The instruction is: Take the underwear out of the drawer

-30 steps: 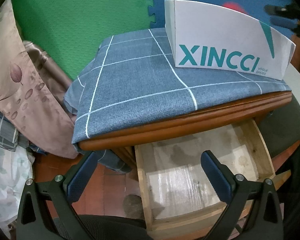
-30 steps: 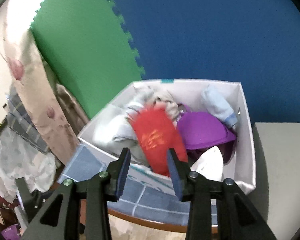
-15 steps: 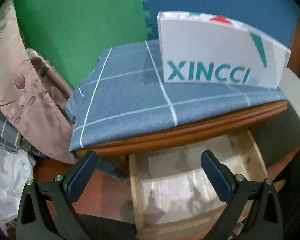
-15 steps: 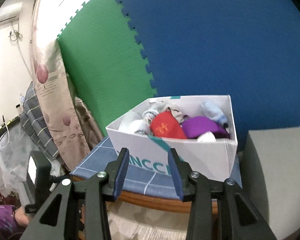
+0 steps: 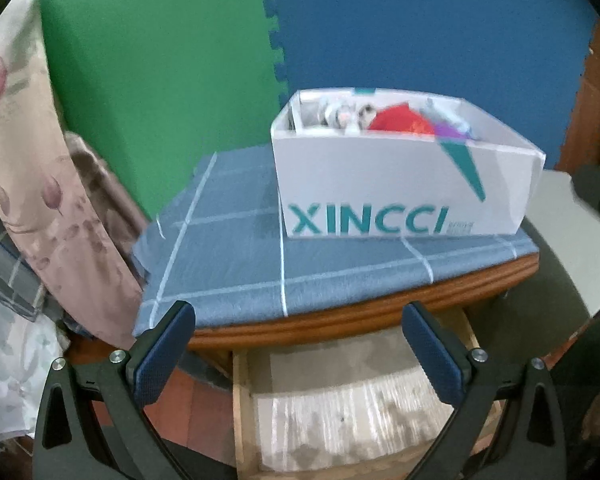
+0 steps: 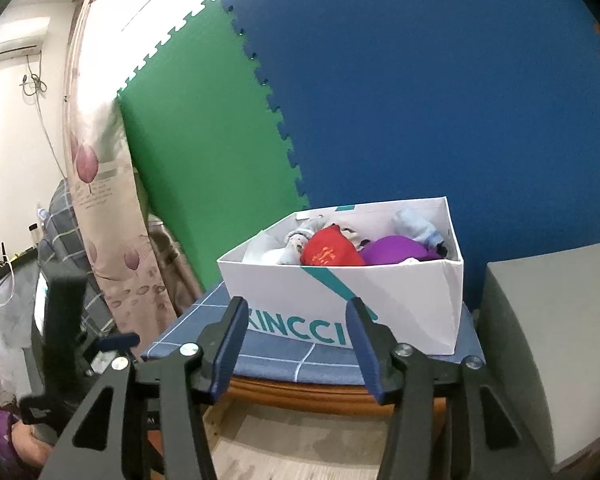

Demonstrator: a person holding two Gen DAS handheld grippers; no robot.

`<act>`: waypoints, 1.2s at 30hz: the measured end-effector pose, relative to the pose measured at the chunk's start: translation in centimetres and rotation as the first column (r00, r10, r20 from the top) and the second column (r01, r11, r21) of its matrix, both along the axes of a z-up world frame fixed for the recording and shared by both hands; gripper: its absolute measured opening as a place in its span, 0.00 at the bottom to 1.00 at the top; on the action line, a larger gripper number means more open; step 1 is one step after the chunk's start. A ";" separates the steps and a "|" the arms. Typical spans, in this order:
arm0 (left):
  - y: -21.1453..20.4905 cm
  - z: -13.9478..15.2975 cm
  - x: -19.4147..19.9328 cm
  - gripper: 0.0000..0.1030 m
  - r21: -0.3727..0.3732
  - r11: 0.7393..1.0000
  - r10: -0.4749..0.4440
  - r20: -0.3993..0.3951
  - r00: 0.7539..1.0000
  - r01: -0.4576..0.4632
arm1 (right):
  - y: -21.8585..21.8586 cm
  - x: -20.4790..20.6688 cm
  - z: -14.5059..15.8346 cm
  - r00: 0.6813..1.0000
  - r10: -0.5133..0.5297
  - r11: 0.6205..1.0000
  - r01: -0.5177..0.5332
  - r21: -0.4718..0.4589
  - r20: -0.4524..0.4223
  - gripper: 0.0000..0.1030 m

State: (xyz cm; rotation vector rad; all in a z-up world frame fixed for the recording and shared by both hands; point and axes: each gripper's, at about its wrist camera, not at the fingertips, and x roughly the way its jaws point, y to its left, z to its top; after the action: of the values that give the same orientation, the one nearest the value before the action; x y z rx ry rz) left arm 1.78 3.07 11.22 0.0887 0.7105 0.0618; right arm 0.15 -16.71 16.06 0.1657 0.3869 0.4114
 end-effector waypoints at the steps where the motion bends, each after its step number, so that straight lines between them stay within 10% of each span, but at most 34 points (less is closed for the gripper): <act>1: -0.2 0.4 -0.1 0.99 0.010 1.000 0.007 0.011 1.000 -0.007 | 0.1 -0.1 0.0 1.000 0.004 1.000 -0.004 -0.003 0.001 0.50; 13: -0.7 10.0 -5.8 1.00 0.006 0.998 0.055 0.303 0.951 -0.059 | 0.5 -2.2 2.1 0.998 0.020 1.000 -0.020 -0.003 0.067 0.52; 36: 0.3 5.8 -3.8 1.00 -0.105 0.993 0.070 0.071 0.995 -0.062 | 0.9 -3.7 1.5 0.999 0.025 1.000 -0.024 -0.018 0.041 0.55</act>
State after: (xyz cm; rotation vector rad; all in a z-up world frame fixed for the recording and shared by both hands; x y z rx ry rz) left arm -2.03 3.41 17.06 -0.0356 0.6407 0.0912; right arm -3.58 -15.85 17.56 0.1350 0.3522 0.4346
